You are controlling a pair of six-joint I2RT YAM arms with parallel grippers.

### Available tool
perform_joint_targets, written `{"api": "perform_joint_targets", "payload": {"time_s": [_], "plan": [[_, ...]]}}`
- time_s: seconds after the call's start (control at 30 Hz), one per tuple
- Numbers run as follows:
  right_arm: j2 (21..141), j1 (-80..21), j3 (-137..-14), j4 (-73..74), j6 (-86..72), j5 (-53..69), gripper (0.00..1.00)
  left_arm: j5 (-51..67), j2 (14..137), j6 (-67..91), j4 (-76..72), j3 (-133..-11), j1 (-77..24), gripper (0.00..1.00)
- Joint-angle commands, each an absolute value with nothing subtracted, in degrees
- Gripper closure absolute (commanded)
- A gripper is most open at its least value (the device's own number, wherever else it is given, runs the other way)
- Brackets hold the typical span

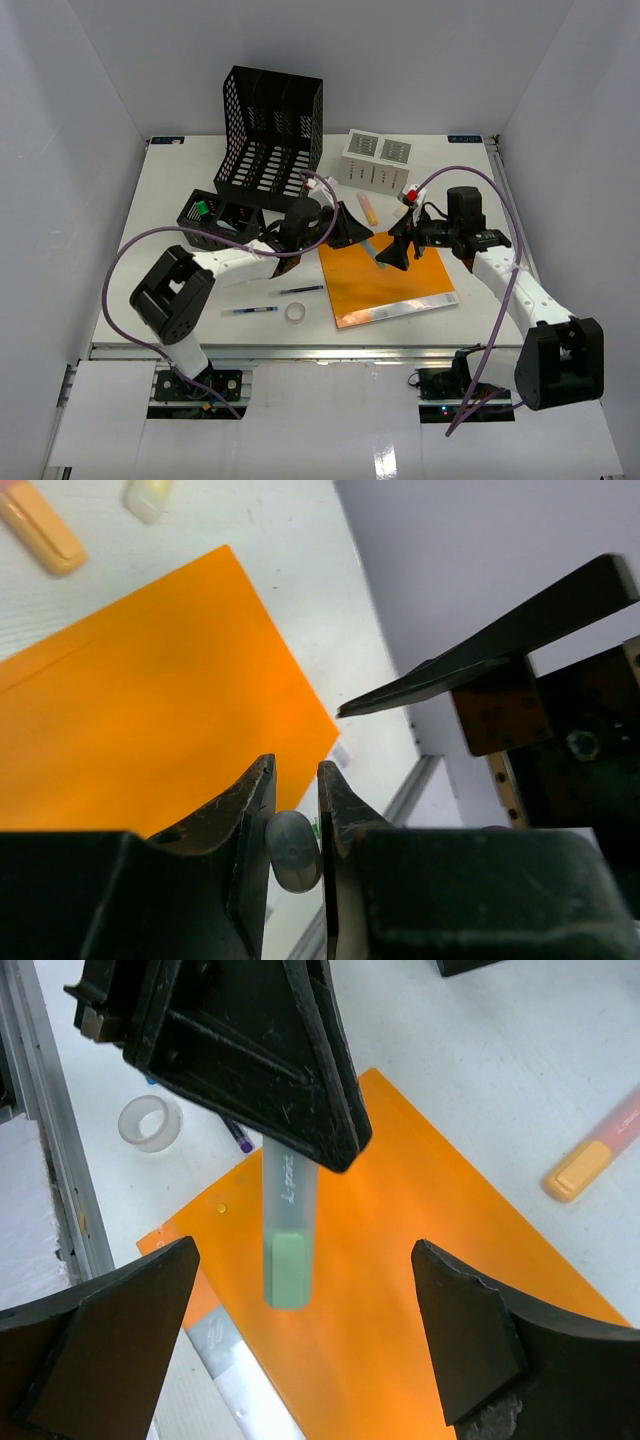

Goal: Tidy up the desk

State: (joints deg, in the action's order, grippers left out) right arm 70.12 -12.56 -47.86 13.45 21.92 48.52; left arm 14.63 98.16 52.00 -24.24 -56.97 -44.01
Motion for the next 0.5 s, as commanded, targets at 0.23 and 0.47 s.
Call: {"api": "perform_joint_targets", "payload": {"time_s": [0.23,0.47], "plan": [[65.4,-7.6,-46.7,14.7,26.8,57.5,0.05,-3.0,74.3,28.5,8.9,-58.6,-31.7,1.00],[66.6,-7.4,-46.4,14.9,26.8,56.1,0.05,-9.1,70.7,19.0,15.0,-61.8,-16.7,1.00]]}}
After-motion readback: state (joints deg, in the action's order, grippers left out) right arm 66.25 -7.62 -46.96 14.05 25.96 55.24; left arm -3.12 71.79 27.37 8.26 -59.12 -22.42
